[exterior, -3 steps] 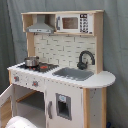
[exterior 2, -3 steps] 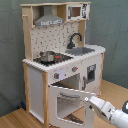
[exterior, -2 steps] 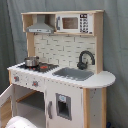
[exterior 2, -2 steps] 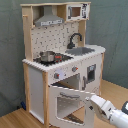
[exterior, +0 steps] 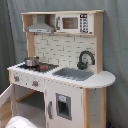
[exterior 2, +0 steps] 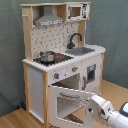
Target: Play with the kitchen
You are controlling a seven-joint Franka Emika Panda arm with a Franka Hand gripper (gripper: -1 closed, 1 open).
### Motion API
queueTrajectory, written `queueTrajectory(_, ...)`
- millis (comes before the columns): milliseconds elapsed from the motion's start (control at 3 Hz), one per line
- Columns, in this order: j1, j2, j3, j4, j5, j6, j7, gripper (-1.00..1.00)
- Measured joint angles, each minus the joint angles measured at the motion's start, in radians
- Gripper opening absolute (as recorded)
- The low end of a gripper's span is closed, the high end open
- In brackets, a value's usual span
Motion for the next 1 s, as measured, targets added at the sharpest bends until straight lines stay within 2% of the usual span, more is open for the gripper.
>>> queueTrajectory(333, -0.023, 0.003, 0.008, -0.001, 0.004, 0.000, 0.108, 1.00)
queueTrajectory(667, -0.049, 0.005, 0.008, -0.034, 0.024, 0.003, 0.198, 1.00)
queueTrajectory(1000, -0.050, 0.005, 0.010, -0.126, 0.037, 0.036, 0.224, 1.00)
